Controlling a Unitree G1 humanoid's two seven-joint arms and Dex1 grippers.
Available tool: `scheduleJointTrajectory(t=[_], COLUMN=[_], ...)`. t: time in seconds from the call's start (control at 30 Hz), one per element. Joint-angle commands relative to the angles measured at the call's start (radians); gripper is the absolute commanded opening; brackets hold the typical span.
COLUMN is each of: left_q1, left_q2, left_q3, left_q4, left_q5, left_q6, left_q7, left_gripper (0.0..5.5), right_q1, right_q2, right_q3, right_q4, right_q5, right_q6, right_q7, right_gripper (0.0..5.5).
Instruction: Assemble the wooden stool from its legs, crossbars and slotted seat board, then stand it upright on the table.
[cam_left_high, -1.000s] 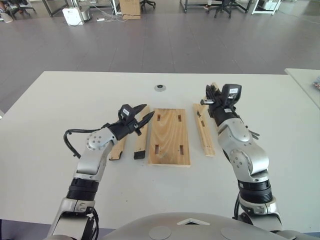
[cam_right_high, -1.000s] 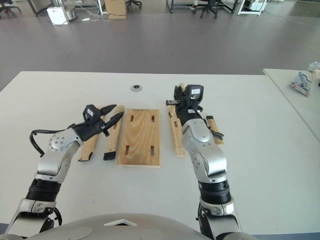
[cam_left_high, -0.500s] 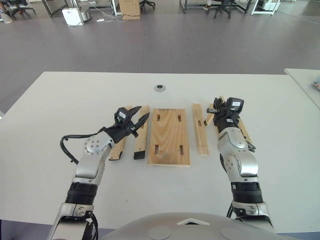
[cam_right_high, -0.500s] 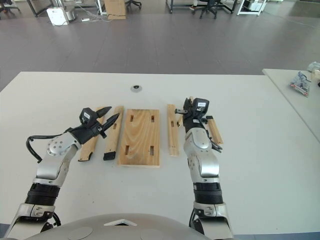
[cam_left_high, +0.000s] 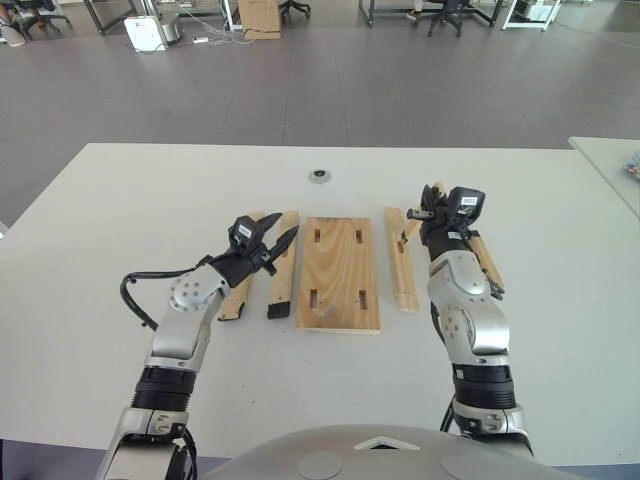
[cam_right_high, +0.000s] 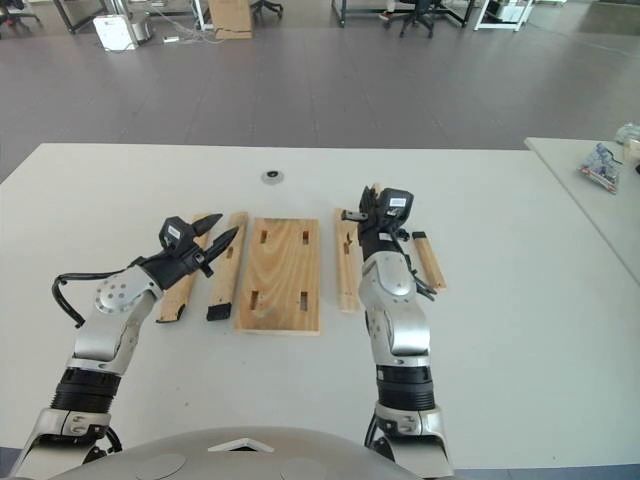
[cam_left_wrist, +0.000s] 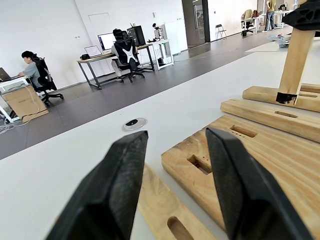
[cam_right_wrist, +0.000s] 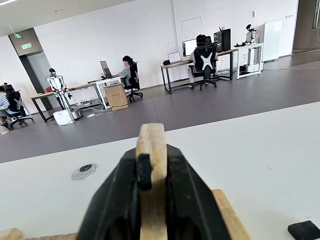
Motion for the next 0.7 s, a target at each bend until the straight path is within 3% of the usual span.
scheduleJointTrajectory(t=[0.03, 0.33, 0.7], left_q1=[-0.003, -0.007, 0.000], left_q2=[0.001, 0.004, 0.001], left_q3=[0.003, 0.003, -0.002], left_q4=[-0.002, -0.002, -0.011], left_q5=[0.010, 0.013, 0.022], left_q6=[-0.010, -0.011, -0.016], left_q7=[0.002, 0.000, 0.002], left_gripper=[2.12, 2.12, 2.12], right_q1=[0.009, 0.025, 0.060], right_q2=[0.017, 0.032, -0.035], right_q3=[-0.002, -0.008, 0.040], right_q4=[0.014, 0.061, 0.114], right_q5=[0.000, -0.017, -0.097], right_q6=[0.020, 0.002, 0.025], right_q7=[0.005, 0.012, 0.072], right_gripper=[0.41, 0.41, 0.41])
